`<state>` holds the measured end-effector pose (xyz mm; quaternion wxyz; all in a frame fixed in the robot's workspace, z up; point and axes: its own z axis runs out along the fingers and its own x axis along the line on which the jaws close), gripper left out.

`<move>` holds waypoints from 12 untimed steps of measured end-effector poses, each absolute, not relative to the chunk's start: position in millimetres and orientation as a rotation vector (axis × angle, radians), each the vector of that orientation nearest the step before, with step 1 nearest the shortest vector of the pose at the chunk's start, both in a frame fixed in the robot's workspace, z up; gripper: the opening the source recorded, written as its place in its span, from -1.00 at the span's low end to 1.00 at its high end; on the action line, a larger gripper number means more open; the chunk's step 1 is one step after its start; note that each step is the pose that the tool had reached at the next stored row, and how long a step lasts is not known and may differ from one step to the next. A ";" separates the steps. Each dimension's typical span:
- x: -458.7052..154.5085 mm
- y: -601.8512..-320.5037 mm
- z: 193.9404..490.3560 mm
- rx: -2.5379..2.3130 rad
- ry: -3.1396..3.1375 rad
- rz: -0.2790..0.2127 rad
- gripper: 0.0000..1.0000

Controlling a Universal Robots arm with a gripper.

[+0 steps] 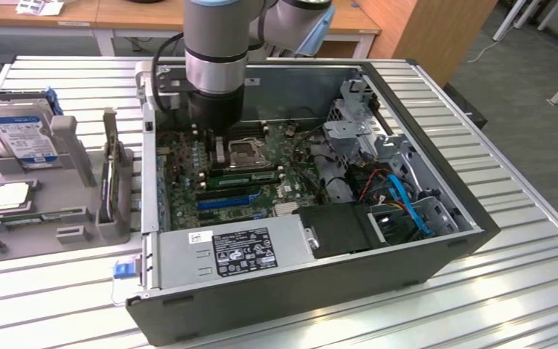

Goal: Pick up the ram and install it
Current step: 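Press down the ram until it locks into place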

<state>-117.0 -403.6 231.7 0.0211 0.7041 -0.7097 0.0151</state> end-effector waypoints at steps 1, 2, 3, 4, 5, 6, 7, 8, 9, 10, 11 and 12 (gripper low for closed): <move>-117.0 -403.6 229.9 2.183 -2.200 0.047 -0.79; -117.0 -403.6 228.1 2.183 -2.200 0.047 -0.79; -117.0 -403.5 226.3 2.183 -2.200 0.047 -0.79; -117.0 -403.5 224.5 2.183 -2.200 0.047 -0.79; -117.1 -403.6 223.1 2.182 -2.199 0.047 -0.79; -117.2 -403.7 221.4 2.181 -2.199 0.047 -0.79; -117.2 -403.9 220.2 2.181 -2.198 0.048 -0.79; -117.2 -403.8 220.1 2.181 -2.198 0.047 -0.79; -116.9 -403.4 221.1 2.181 -2.199 0.046 -0.79; -115.9 -403.0 224.2 2.184 -2.202 0.045 -0.79; -115.5 -403.2 229.2 2.183 -2.200 0.044 -0.79; -115.1 -403.5 232.8 2.182 -2.199 0.044 -0.79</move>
